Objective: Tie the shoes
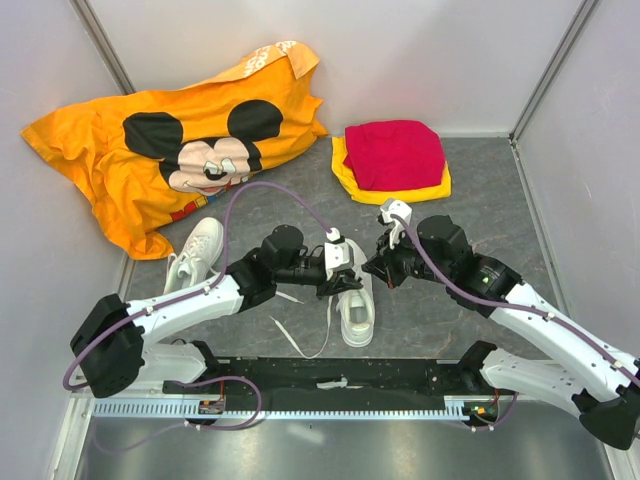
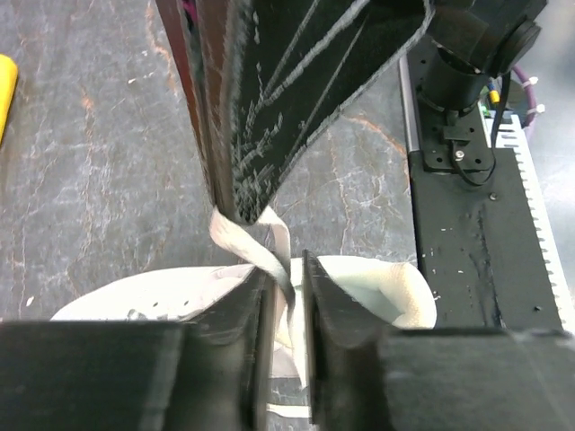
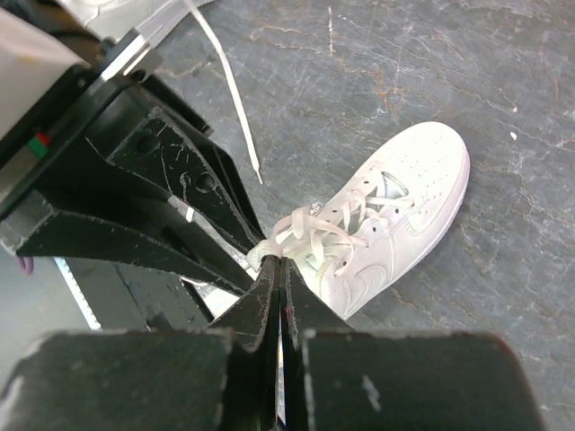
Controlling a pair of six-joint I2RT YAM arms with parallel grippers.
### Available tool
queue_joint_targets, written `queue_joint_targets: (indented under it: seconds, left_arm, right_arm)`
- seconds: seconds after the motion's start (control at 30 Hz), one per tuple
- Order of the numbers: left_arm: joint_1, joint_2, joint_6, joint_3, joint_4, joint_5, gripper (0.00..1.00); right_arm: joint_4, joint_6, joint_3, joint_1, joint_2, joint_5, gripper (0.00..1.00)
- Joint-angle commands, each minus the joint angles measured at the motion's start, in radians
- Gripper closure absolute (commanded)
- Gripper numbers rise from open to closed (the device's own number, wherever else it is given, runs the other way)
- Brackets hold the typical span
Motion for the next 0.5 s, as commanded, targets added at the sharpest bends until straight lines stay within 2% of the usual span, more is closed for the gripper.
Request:
queue_joint_targets:
  seconds: [0.0,0.13,0.17,0.27,0.3,0.47]
  left_arm:
    - [-0.005,-0.010,-0.035,-0.013,-0.008,-0.054,0.70]
    - [-0.005,-0.020,-0.037,-0.008,-0.004,-0.115,0.65]
    - [-0.006,-0.025,-0.037,-0.007,-0.004,-0.131,0.58]
    - [-0.009,-0.049,-0.050,-0.007,-0.007,-0.229,0.48]
    - [-0.011,-0.059,-0.057,-0.008,-0.013,-0.278,0.46]
    - [-0.040,-0.143,-0.050,-0.040,-0.031,-0.335,0.36]
  right_arm:
    - [0.044,0.108,-0.004,-0.029,0.007,-0.002,1.00]
    - [0.041,0.182,-0.015,-0.051,0.017,-0.009,1.00]
    - [0.041,0.197,-0.019,-0.052,0.020,-0.009,1.00]
    - [0.041,0.254,-0.025,-0.057,0.027,-0.014,1.00]
    - [0.041,0.267,-0.025,-0.057,0.030,-0.014,1.00]
    - [0.041,0.395,-0.031,-0.058,0.043,0.030,1.00]
